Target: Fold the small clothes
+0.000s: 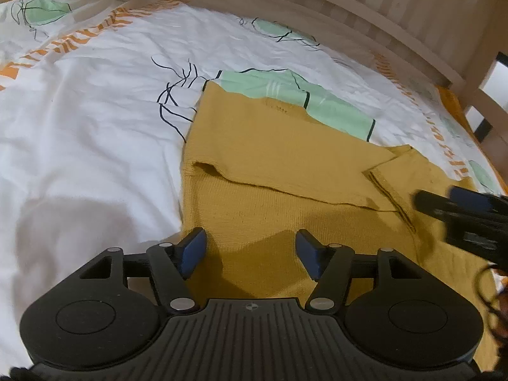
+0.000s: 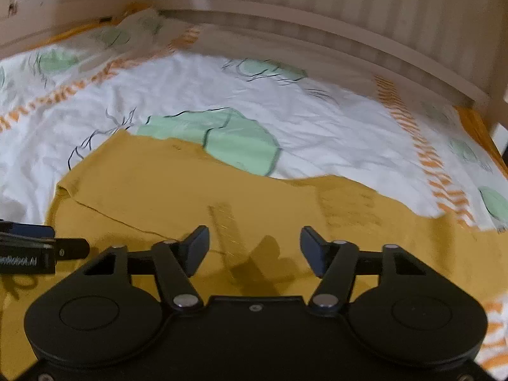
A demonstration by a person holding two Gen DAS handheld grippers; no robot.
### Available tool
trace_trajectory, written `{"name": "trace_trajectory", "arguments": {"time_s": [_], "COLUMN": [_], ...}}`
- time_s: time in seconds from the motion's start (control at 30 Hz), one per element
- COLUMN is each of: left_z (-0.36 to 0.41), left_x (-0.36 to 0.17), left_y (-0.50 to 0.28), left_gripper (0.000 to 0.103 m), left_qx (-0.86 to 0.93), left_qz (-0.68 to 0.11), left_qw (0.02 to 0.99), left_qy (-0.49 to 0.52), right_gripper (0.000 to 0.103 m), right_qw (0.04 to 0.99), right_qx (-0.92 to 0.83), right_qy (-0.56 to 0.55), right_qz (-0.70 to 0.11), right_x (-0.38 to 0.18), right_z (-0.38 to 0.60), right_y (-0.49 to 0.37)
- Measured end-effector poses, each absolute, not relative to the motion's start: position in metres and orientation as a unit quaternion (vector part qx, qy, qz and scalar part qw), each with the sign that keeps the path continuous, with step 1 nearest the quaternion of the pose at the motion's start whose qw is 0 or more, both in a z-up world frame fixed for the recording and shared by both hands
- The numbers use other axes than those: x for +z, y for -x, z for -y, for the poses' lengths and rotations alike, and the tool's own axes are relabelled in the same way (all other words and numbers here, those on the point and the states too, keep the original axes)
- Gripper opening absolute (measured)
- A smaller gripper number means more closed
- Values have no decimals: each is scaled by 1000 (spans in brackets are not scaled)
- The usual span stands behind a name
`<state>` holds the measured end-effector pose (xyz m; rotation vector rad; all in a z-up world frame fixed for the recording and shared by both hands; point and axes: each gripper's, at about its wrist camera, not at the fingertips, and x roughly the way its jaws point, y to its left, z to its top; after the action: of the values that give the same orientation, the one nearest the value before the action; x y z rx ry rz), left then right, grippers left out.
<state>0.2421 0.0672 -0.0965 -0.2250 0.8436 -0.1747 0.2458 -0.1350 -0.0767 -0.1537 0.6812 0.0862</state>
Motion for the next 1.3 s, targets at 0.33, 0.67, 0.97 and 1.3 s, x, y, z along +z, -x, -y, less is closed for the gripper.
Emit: {"name": "trace_trajectory", "arguments": {"time_s": [0.33, 0.67, 0.97, 1.3], "left_z": [-63, -62, -62, -61], "left_x": [-93, -92, -91, -91], "left_y": [-244, -245, -245, -246], "left_gripper": [61, 61, 61, 61], "left_qx": [-69, -65, -62, -59], "left_qz": [-425, -429, -430, -434], "left_qw": [897, 895, 895, 893], "left_qy": [102, 102, 103, 103], "right_gripper": [29, 17, 43, 51], "right_qw": [920, 921, 929, 919], "right_qx": [40, -21, 29, 66], "right_qy": [109, 52, 55, 144], "right_qz": [-373, -384, -365, -360], "right_x": [-97, -78, -80, -108], "right_z": [125, 196, 180, 128], "right_y": [-275, -287, -268, -259]}}
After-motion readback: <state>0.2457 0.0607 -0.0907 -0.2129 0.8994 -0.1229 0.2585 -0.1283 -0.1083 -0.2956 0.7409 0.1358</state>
